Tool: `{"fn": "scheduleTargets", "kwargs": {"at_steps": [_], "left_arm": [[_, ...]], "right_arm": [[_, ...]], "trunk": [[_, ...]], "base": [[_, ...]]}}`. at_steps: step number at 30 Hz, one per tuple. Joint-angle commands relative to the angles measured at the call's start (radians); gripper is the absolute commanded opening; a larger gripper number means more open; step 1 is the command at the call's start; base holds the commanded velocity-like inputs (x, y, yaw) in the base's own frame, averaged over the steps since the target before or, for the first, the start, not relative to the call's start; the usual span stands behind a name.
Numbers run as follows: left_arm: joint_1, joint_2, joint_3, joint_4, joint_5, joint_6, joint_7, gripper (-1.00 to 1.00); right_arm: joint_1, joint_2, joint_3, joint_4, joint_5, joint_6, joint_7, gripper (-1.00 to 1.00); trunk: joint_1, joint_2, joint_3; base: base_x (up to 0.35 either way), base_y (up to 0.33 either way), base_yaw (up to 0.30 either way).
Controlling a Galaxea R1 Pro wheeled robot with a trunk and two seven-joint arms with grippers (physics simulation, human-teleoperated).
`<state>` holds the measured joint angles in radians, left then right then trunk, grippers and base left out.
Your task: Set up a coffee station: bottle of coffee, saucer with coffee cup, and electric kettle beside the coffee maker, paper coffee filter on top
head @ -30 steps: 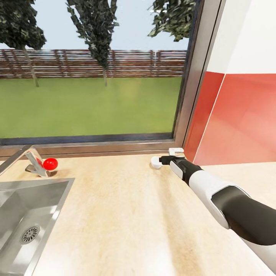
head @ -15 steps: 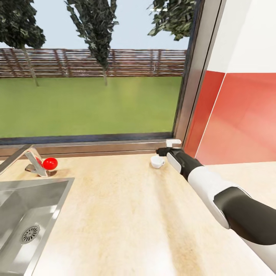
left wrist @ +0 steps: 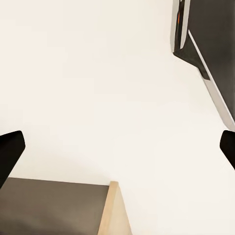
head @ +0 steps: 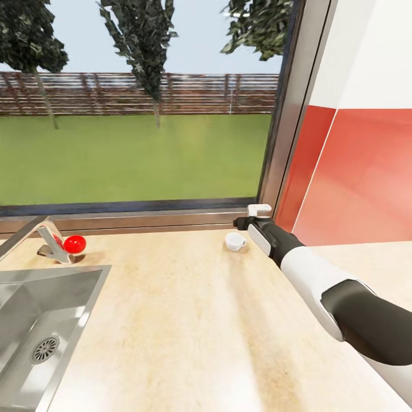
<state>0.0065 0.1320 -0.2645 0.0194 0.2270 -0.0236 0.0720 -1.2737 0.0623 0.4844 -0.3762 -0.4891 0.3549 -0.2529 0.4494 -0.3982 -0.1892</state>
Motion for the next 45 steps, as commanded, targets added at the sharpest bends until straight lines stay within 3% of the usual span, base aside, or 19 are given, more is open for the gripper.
{"fn": "scheduleTargets", "kwargs": {"at_steps": [1, 16, 45], "left_arm": [[0.000, 0.000, -0.009, 0.000, 0.009, -0.002, 0.002, 1.00], [0.000, 0.001, -0.009, 0.001, 0.009, -0.002, 0.002, 1.00], [0.001, 0.000, -0.009, 0.000, 0.009, -0.002, 0.002, 1.00]], "right_arm": [[-0.001, -0.001, 0.008, -0.001, -0.010, 0.004, -0.008, 1.00], [-0.001, -0.001, 0.011, 0.002, -0.011, 0.007, -0.005, 1.00], [0.000, -0.006, 0.011, 0.027, -0.013, 0.005, -0.005, 1.00]], "trunk": [[0.001, -0.002, -0.002], [0.001, -0.002, -0.002], [0.001, -0.002, -0.046]], "base": [[0.000, 0.000, 0.000], [0.000, 0.000, 0.000], [0.000, 0.000, 0.052]]}}
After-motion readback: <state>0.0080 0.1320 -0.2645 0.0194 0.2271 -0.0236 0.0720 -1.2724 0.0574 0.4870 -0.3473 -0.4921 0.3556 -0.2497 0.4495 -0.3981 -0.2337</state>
